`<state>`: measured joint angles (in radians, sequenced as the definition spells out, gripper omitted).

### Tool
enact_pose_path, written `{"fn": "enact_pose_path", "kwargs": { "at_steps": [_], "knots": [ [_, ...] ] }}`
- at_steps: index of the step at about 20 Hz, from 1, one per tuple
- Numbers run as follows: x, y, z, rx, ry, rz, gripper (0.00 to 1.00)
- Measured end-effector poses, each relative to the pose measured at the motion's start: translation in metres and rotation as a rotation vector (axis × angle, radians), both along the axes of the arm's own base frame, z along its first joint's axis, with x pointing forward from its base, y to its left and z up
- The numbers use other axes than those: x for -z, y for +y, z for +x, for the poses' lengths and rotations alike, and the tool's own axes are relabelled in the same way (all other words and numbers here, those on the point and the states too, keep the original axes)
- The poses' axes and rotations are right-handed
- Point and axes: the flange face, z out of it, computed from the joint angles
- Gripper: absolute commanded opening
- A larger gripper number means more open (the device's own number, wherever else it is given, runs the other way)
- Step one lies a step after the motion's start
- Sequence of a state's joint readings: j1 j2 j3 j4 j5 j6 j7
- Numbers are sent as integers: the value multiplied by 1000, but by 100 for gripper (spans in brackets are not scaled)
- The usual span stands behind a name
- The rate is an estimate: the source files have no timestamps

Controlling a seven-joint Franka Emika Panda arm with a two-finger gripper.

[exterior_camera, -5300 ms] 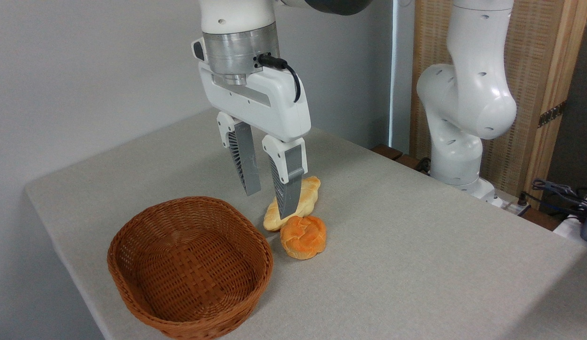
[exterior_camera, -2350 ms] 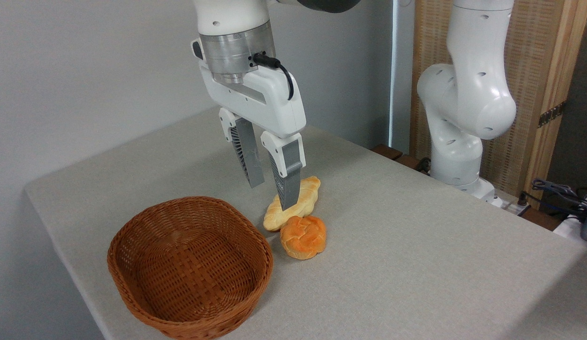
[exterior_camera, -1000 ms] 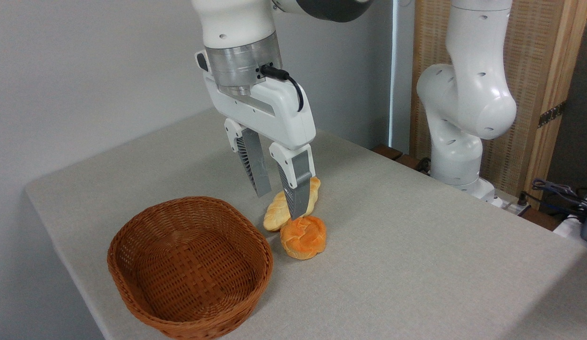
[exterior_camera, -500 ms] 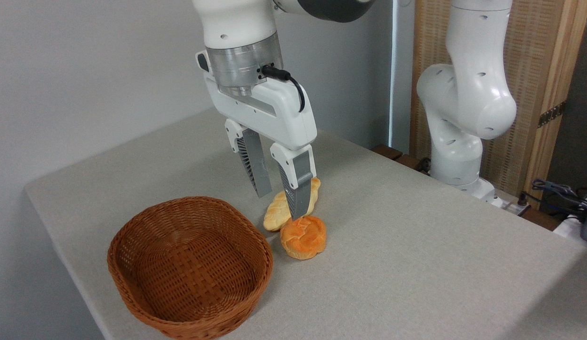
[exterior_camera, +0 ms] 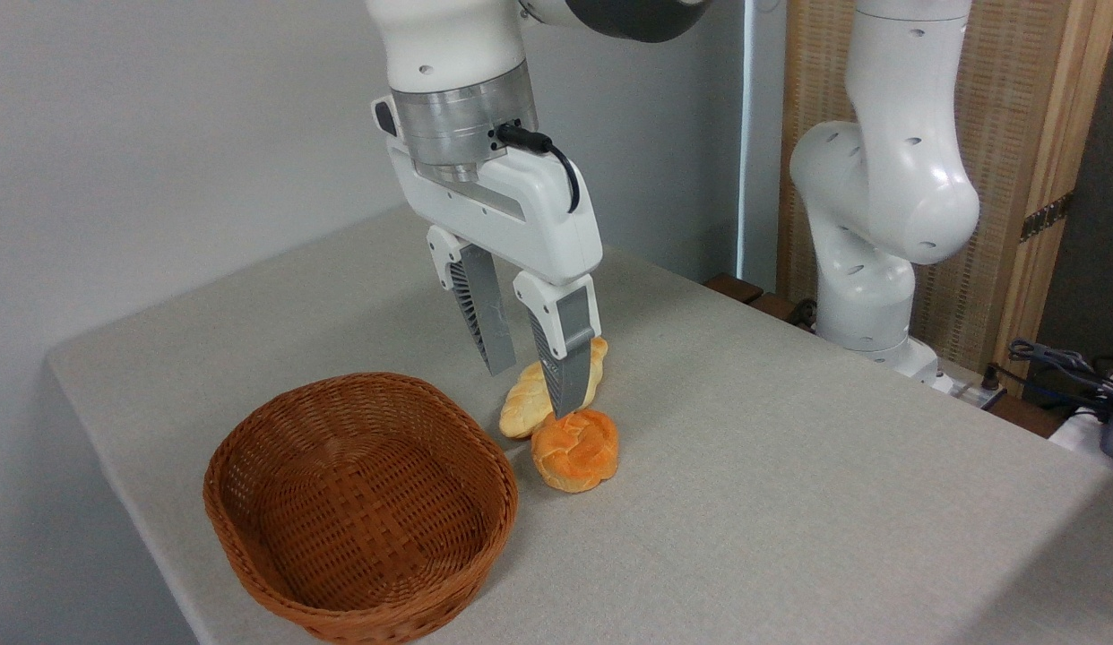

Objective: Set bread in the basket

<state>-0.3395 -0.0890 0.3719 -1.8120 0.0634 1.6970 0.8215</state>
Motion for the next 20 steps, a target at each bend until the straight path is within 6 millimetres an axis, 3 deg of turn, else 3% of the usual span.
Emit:
{"fn": "enact_pose_path", "kwargs": {
  "at_steps": [20],
  "knots": [
    [-4, 5, -2, -24, -8, -17, 100]
  ]
}}
